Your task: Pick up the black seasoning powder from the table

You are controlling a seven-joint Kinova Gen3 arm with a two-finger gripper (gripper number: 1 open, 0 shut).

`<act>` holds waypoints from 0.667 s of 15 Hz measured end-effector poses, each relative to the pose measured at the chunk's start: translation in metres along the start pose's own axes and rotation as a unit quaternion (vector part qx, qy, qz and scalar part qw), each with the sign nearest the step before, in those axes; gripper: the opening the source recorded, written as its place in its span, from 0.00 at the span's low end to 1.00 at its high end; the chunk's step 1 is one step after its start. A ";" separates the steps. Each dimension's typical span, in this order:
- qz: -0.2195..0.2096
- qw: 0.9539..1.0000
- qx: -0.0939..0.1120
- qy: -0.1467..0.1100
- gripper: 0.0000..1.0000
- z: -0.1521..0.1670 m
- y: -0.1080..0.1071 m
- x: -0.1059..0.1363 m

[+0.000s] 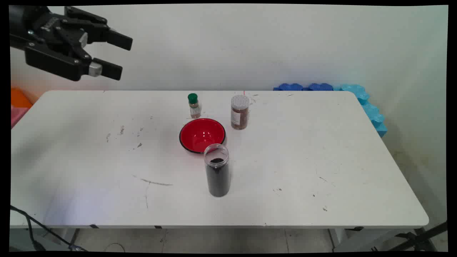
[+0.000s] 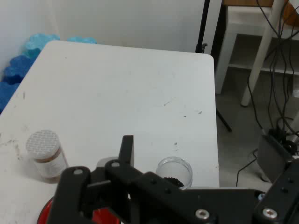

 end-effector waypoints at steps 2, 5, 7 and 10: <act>-0.002 1.000 -0.004 -0.002 1.00 0.002 -0.004 -0.001; -0.008 1.000 -0.010 -0.005 1.00 0.008 -0.010 -0.002; -0.015 1.000 -0.013 -0.010 1.00 0.016 -0.012 -0.003; -0.029 0.999 -0.011 -0.018 1.00 0.031 -0.011 -0.010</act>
